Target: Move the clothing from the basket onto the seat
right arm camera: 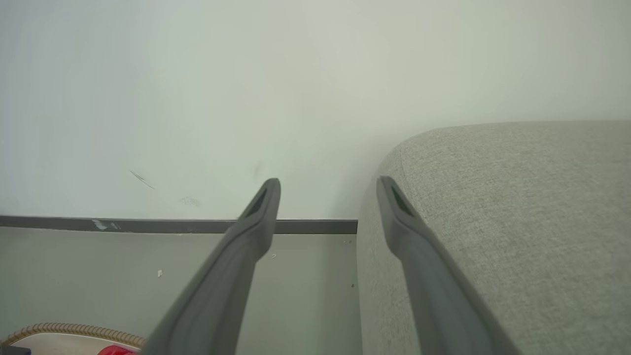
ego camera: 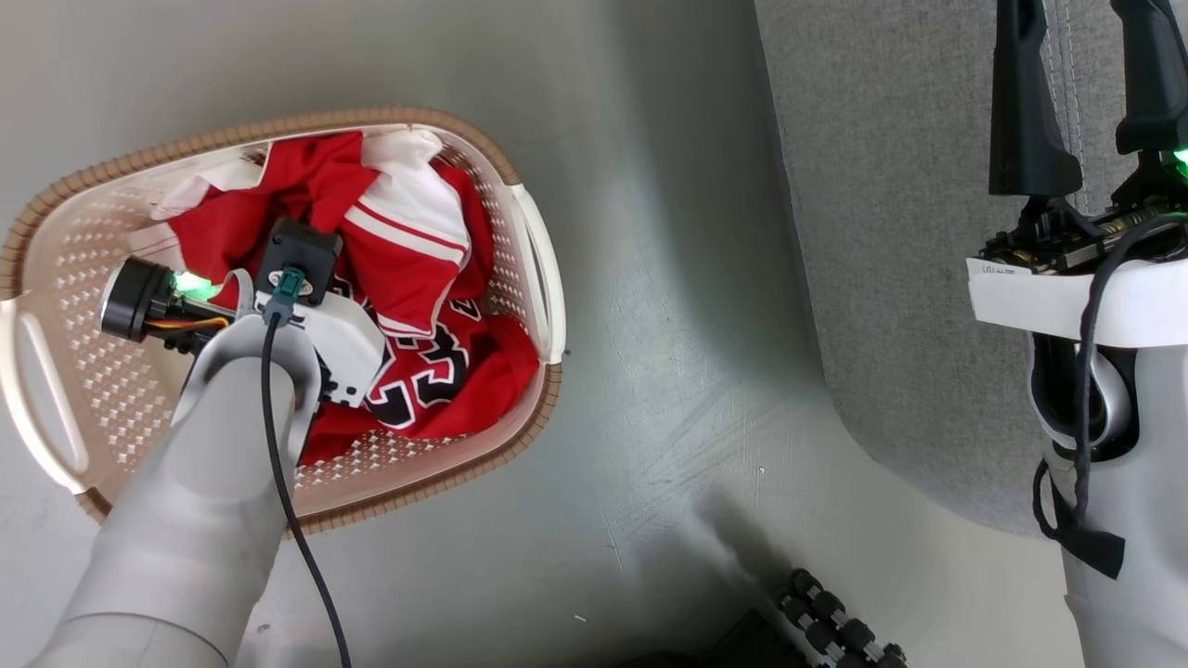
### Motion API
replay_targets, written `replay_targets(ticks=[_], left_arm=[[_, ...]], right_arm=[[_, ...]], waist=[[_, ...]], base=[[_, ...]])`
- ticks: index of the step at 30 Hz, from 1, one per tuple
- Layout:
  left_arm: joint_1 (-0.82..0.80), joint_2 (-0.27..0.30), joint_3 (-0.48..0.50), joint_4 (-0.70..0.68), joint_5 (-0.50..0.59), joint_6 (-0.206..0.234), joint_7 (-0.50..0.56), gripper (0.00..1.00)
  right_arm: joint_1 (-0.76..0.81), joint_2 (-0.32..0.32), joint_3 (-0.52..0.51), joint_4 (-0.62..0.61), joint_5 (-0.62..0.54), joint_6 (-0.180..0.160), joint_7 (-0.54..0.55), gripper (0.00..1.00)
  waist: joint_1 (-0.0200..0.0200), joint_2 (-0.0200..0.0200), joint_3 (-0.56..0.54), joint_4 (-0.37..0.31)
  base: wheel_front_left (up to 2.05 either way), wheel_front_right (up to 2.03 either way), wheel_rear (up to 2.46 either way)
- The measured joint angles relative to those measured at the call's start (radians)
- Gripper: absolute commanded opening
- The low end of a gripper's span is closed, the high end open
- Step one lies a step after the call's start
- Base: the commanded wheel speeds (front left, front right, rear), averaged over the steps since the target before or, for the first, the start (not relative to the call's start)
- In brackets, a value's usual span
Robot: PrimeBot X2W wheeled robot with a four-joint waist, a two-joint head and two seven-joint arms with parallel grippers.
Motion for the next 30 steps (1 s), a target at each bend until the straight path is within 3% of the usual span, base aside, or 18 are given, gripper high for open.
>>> replay_targets(ticks=[12, 30], left_arm=[[0.090, -0.012, 0.003, -0.142, -0.034, -0.033, -0.004, 0.00], [0.207, -0.007, 0.038, -0.440, -0.069, -0.033, -0.005, 0.00]], right_arm=[[0.001, -0.001, -0.003, 0.034, -0.050, 0.000, 0.000, 1.00], [0.065, -0.002, -0.025, 0.101, -0.106, 0.000, 0.000, 1.00]], waist=[[0.0000, 0.0000, -0.084, 0.048], [0.0000, 0.0000, -0.253, 0.126]], base=[[0.00, 0.00, 0.00], [0.00, 0.00, 0.00]])
